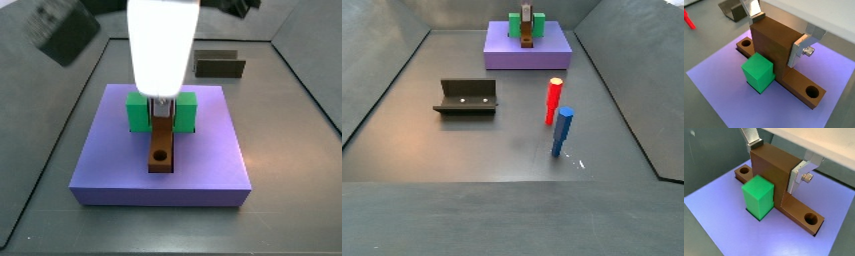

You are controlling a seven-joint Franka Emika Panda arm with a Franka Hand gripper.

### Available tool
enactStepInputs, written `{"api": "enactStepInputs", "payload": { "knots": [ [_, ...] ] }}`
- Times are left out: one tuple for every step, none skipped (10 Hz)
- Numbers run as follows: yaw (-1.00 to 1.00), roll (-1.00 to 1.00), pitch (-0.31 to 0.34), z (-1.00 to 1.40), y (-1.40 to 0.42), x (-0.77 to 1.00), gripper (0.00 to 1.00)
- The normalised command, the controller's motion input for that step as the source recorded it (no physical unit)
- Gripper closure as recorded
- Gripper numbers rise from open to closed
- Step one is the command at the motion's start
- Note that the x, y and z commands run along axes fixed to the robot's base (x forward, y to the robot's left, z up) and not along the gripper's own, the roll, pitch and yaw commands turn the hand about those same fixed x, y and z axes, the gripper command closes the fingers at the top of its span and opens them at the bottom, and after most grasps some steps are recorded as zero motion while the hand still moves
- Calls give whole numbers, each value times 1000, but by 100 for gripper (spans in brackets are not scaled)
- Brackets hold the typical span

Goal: Pick up the brown object. Move up. Move to above the board. Insert the brown object.
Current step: Insert the brown object.

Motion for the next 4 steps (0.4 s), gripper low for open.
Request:
{"api": "enactStepInputs", "payload": {
  "knots": [
    [-77,0,189,-500,-126,369,100],
    [-57,0,171,-383,-77,317,100],
    [0,0,10,0,0,9,100],
    [0,0,0,0,0,0,100]
  ]
}}
